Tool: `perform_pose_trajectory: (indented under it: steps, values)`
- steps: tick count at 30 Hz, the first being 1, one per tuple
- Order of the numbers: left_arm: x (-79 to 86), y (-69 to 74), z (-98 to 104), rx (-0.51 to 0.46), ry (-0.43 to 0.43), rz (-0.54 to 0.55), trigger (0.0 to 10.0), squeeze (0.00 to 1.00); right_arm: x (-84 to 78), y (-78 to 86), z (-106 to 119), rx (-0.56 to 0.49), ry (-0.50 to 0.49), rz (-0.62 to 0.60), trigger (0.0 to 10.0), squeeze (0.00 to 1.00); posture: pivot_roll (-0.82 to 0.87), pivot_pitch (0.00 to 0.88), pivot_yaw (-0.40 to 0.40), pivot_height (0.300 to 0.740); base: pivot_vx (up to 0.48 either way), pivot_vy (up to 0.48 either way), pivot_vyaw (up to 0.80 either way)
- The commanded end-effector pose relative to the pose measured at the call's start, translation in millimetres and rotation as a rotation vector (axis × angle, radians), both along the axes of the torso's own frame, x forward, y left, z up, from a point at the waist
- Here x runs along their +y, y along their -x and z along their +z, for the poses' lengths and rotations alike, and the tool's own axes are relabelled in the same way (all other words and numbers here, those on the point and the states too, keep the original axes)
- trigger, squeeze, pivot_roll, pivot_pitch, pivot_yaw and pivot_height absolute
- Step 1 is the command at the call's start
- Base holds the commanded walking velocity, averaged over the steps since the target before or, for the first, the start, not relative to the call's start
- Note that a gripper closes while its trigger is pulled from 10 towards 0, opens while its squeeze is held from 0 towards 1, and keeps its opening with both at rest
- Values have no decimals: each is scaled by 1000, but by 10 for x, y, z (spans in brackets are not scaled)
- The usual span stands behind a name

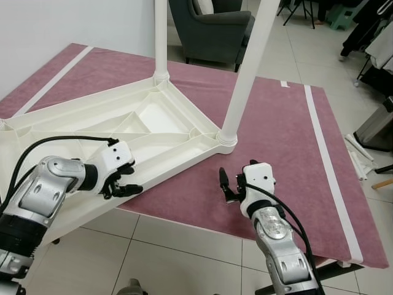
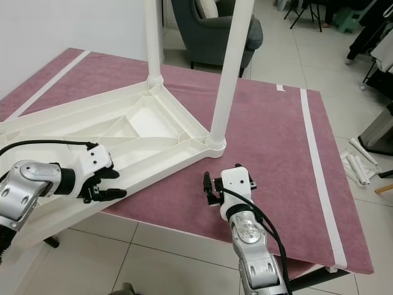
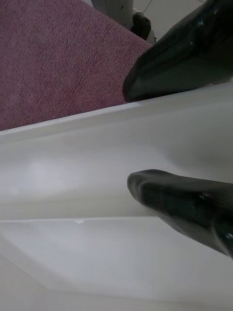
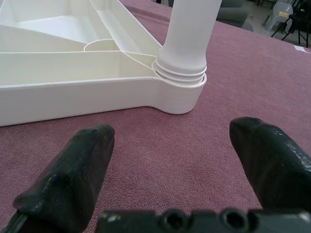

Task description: Building children table

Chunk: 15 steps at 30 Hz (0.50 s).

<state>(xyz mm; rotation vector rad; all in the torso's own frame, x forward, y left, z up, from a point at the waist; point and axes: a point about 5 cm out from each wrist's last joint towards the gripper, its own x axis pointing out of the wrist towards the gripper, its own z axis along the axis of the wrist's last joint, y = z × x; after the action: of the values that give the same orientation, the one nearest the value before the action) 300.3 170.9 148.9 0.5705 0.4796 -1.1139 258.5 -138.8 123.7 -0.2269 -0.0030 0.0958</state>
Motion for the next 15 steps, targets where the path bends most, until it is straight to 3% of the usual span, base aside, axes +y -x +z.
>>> perform_pose_trajectory:
  steps: [1, 2, 3, 4, 6, 7, 8, 15]
  values:
    - [45, -58, 3, -25, -31, 33, 3765, 0, -3, 29, -4, 9, -3, -3, 10000, 0, 126, 37, 2, 740, 0, 0, 0]
    - [45, -58, 3, -25, -31, 33, 3765, 0, -3, 29, -4, 9, -3, -3, 10000, 0, 126, 37, 2, 740, 0, 0, 0]
    - [49, -72, 41, -38, -20, 28, 5255, 0, -14, 36, -1, 9, -3, -8, 10000, 0, 125, 37, 3, 740, 0, 0, 0]
    - [57, -83, 67, -44, -17, 22, 8235, 0, -22, 43, 2, 11, -3, -11, 10000, 0, 126, 38, 3, 740, 0, 0, 0]
    - [61, -86, 85, -47, -14, 17, 8235, 0, -27, 47, 5, 12, -4, -12, 10000, 0, 126, 38, 3, 740, 0, 0, 0]
    - [60, -66, 86, -47, -17, 7, 2902, 0, -32, 50, 1, 14, -3, -13, 10000, 0, 130, 37, 1, 740, 0, 0, 0]
    - [47, -29, 63, -41, -24, -9, 0, 0, -25, 49, -4, 17, -3, -11, 10000, 0, 130, 37, 1, 740, 0, 0, 0]
    - [-44, 58, -137, -45, -71, -23, 0, 0, 7, 29, -7, 21, -1, 4, 10000, 0, 131, 35, -8, 740, 0, 0, 0]
